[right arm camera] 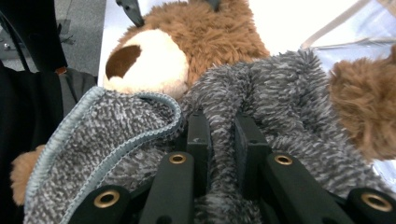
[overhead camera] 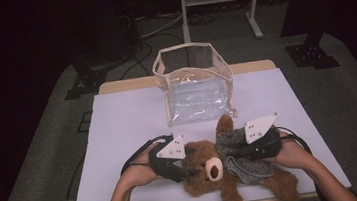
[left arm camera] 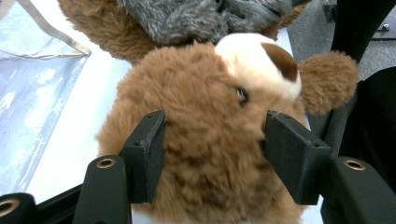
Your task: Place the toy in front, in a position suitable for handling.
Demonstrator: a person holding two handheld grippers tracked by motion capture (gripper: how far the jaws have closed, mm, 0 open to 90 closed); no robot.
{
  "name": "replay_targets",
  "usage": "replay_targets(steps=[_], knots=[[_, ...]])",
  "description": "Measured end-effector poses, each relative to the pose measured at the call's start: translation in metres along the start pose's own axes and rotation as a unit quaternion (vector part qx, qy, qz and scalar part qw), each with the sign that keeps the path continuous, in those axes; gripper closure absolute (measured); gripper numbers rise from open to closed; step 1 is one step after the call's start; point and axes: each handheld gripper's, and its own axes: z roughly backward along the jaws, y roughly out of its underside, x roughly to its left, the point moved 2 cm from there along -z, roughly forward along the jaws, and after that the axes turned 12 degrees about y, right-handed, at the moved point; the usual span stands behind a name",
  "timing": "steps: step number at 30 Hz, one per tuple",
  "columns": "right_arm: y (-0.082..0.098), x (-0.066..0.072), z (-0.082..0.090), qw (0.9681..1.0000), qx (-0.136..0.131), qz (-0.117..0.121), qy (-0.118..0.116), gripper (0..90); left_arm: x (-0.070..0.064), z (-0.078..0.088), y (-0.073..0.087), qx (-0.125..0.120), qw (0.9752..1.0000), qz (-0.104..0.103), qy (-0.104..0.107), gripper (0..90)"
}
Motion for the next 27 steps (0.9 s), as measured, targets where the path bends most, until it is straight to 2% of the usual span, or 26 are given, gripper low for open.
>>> replay_targets(steps=[4, 8, 11, 15, 18, 20, 23, 24, 26, 27], knots=[[0.004, -0.008, 0.003, 0.9999, 0.002, -0.008, 0.010, 78.3, 0.001, -0.002, 0.002, 0.001, 1.0000, 0.002, -0.003, 39.9], [0.004, -0.013, 0.003, 0.9997, 0.003, -0.019, 0.012, 78.3, 0.005, -0.012, 0.004, 0.010, 0.9999, 0.010, -0.008, 41.2], [-0.006, -0.009, 0.002, 0.9999, -0.003, -0.009, 0.009, 78.4, 0.008, -0.016, 0.006, 0.005, 0.9998, 0.014, -0.009, 42.4], [-0.026, 0.001, -0.001, 0.9997, -0.022, 0.012, -0.007, 78.4, 0.010, -0.018, 0.004, 0.000, 0.9997, 0.019, -0.018, 42.9], [-0.034, 0.006, -0.004, 0.9994, -0.018, 0.027, -0.009, 78.4, 0.010, -0.021, 0.004, -0.001, 0.9994, 0.021, -0.025, 42.9], [-0.030, 0.004, -0.004, 0.9997, -0.015, 0.020, -0.008, 78.4, 0.010, -0.020, 0.004, -0.003, 0.9995, 0.021, -0.025, 42.8], [-0.013, 0.000, -0.002, 0.9999, 0.012, 0.011, 0.005, 78.4, 0.010, -0.018, 0.003, -0.005, 0.9997, 0.015, -0.020, 42.5], [-0.007, -0.001, 0.000, 0.9999, 0.011, 0.008, 0.006, 78.4, 0.009, -0.016, 0.003, -0.009, 0.9997, 0.014, -0.016, 42.3], [0.001, 0.000, 0.011, 0.9999, -0.008, -0.012, 0.006, 78.4, 0.008, -0.012, 0.002, -0.008, 0.9998, 0.008, -0.013, 42.2], [0.004, 0.001, 0.016, 0.9998, -0.014, -0.013, 0.011, 78.4, 0.007, -0.010, 0.003, -0.008, 0.9999, 0.006, -0.012, 42.2]])
